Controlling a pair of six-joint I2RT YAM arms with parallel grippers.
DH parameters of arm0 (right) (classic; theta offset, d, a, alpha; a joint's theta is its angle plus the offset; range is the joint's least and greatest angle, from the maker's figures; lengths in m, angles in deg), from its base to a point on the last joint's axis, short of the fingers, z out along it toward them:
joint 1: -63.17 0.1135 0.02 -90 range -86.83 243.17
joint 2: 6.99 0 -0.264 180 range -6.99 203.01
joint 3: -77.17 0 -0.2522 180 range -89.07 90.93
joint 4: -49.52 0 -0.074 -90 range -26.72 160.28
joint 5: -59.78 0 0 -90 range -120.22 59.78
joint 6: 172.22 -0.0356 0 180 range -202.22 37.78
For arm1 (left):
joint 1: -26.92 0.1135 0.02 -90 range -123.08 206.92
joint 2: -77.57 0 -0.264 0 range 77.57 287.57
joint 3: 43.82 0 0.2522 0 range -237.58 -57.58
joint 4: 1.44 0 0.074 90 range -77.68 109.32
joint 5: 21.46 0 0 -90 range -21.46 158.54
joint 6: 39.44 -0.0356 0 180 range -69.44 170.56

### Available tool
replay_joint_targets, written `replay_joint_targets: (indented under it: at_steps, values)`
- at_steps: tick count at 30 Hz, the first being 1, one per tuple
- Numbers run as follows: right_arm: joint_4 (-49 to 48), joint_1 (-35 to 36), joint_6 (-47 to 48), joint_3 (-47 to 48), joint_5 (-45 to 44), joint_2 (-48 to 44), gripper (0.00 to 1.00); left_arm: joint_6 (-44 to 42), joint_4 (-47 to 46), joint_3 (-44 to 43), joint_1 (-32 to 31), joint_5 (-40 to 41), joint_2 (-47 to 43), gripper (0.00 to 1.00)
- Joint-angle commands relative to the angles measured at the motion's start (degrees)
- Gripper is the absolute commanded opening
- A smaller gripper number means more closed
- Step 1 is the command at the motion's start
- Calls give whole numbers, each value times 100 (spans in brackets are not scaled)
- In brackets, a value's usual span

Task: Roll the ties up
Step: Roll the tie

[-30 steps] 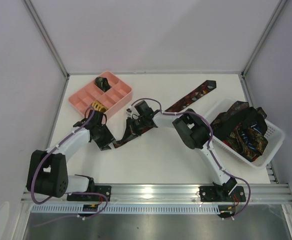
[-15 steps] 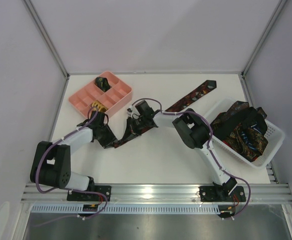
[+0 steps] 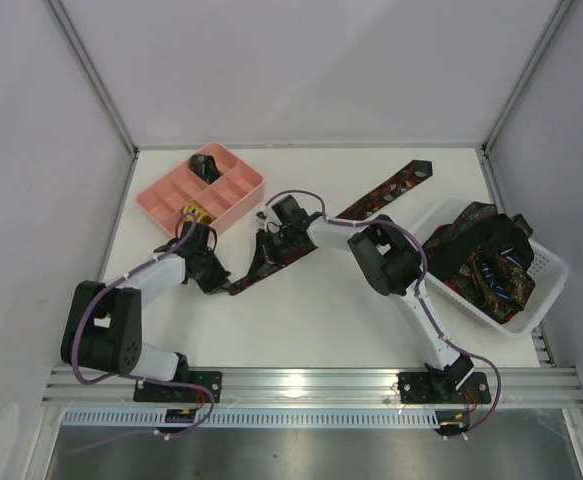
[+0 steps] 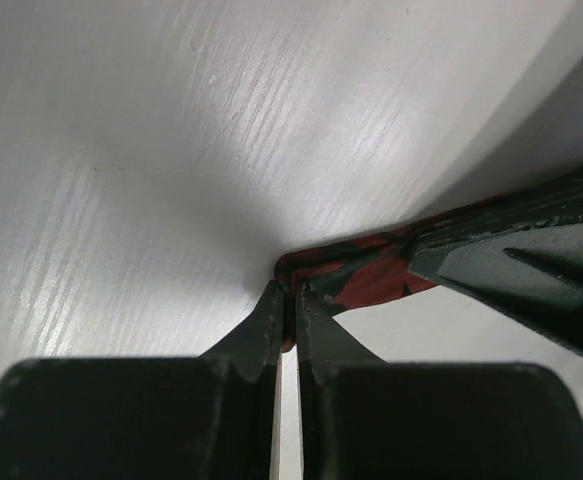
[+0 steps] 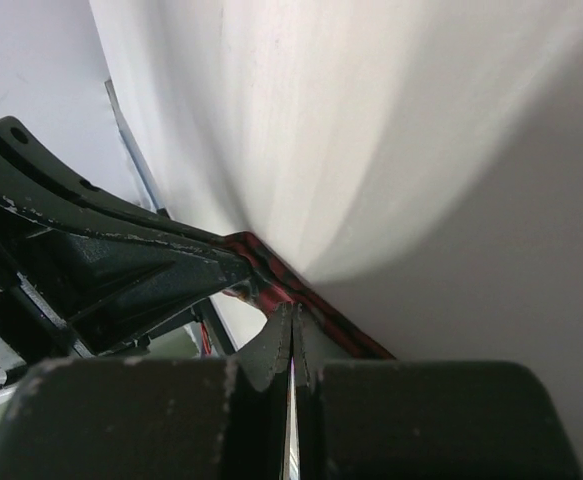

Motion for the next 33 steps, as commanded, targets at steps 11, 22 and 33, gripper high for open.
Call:
replay_joint_targets:
  at_steps: [11,22,33]
  values:
    - [787,-275,736,102,-491,-42,0,-170,498,-239,53,379,-145,4]
    - [857,-205,833,-82,-737,-15,0,-258,726,-643,53,187,-241,1]
    - [1059,-73,762,120,-966,143,0,-21,490,-1267,-316,-640,-127,4]
